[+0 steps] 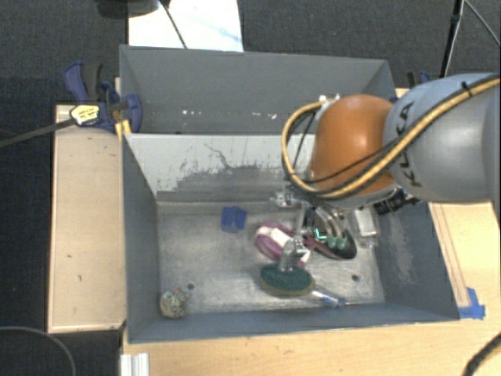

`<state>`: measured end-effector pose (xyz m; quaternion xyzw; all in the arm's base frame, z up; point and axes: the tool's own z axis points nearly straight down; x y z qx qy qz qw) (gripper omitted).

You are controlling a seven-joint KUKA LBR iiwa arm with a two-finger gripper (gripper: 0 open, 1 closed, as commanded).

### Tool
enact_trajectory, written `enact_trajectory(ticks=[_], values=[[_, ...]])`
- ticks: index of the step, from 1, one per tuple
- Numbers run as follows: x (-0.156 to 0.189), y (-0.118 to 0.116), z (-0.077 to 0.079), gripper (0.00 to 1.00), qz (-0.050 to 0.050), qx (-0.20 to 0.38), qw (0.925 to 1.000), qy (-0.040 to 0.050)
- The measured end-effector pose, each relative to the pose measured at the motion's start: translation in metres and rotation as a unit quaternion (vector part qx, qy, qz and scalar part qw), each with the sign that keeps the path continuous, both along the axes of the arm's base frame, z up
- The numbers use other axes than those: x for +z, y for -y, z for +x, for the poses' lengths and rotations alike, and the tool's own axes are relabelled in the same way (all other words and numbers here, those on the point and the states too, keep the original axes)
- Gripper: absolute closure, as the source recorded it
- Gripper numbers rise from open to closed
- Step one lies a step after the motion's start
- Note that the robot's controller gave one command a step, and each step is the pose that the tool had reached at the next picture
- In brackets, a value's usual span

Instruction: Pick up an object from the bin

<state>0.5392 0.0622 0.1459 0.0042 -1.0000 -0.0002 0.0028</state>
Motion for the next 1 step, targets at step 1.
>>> enact_trajectory(ticks=[1], values=[[-0.0744,0.0146,0.0153,0.00,0.001,-0.076,0.9971,0.0066]])
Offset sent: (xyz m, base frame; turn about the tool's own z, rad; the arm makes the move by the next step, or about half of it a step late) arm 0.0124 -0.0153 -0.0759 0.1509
